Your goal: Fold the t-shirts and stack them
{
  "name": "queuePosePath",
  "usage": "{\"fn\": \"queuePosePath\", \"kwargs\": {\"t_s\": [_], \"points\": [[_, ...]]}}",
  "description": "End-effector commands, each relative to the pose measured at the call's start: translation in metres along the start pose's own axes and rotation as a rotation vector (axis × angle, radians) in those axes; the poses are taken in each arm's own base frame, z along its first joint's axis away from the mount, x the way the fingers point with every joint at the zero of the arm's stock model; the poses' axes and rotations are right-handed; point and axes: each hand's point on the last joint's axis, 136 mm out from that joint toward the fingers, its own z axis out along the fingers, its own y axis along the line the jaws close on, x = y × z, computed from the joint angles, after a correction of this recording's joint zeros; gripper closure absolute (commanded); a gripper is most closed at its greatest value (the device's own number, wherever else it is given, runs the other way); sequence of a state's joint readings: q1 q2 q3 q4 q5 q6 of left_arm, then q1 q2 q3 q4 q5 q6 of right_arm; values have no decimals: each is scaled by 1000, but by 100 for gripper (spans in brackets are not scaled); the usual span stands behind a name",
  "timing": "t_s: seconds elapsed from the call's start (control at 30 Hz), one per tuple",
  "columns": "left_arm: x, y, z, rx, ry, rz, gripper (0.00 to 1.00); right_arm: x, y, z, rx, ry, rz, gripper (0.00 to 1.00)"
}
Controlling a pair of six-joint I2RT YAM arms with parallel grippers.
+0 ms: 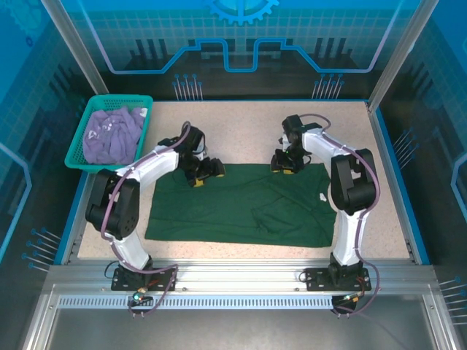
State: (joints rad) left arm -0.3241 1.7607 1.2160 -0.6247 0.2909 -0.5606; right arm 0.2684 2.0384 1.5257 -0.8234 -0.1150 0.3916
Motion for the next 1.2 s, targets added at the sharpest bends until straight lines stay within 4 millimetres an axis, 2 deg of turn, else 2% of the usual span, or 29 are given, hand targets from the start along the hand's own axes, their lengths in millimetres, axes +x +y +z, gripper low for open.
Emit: {"fn": "queuePosePath", "kwargs": {"t_s": [0.0, 0.17, 0.47, 1.0, 1.17], "points": [[0, -1, 5, 17, 27, 0, 23, -7, 2, 2, 43, 14, -57, 58], [-5, 10, 11, -61, 40, 32, 22, -14, -1, 5, 71, 10, -70, 60], [-5, 31, 20, -154, 54, 28, 22, -1, -1, 11, 88, 34, -113, 64], [-5, 42, 23, -189, 43, 30, 21, 5, 1, 16, 130, 56, -130, 65], [-6, 43, 21, -195, 41, 33, 21, 8, 4, 20, 136, 64, -141, 69]]}}
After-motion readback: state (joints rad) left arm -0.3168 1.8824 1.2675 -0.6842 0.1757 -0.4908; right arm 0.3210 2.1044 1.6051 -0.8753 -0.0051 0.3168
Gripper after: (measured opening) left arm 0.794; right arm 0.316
